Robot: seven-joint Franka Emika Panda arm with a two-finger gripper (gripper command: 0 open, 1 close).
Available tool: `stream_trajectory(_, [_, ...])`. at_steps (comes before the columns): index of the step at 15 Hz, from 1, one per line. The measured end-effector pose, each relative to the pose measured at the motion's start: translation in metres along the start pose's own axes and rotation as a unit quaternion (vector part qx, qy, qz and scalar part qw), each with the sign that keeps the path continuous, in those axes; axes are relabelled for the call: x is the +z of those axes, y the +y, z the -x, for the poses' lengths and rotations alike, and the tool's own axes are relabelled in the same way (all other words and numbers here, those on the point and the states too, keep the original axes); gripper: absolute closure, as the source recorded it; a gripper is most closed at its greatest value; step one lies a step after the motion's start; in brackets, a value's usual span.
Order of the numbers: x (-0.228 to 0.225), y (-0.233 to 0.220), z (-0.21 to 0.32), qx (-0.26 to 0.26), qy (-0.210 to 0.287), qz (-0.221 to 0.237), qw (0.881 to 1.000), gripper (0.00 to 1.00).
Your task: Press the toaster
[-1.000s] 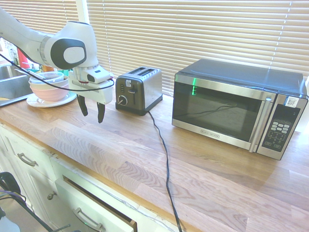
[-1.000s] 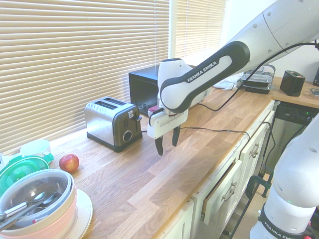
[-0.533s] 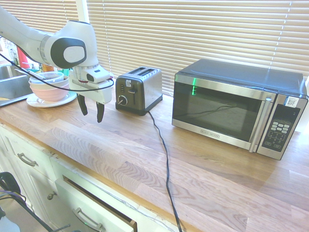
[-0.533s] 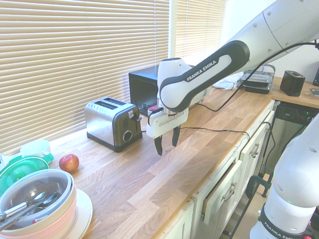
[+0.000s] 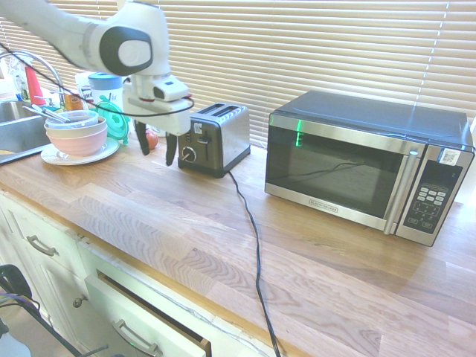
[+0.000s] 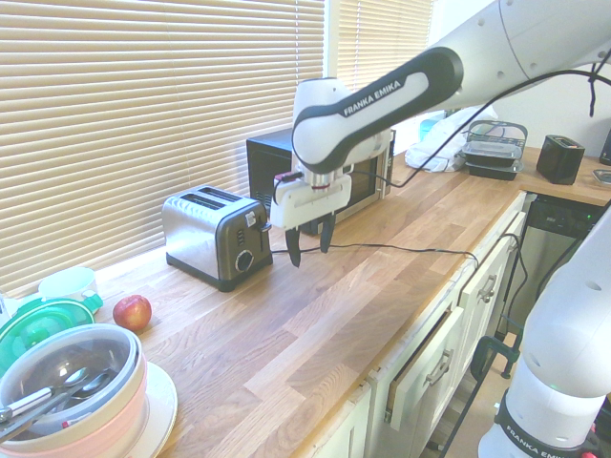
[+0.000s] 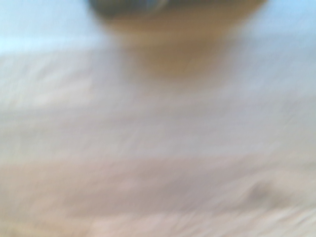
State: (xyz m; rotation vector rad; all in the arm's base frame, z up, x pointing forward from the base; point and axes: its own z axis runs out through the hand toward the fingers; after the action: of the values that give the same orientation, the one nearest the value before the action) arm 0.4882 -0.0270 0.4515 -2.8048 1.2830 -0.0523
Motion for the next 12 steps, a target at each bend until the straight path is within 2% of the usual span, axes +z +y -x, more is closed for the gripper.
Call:
stream_trajectory(2, [-0.014,-0.011,-0.019,-0.009,0.004,-0.006,1.0,0.0])
stream_trajectory(7, [-0.041,-0.062,-0.031,-0.039,0.019,-0.014,0.999,0.0])
stream_trajectory(12, [-0.035,-0.081,-0.061,-0.034,0.017,-0.013,0.999,0.0])
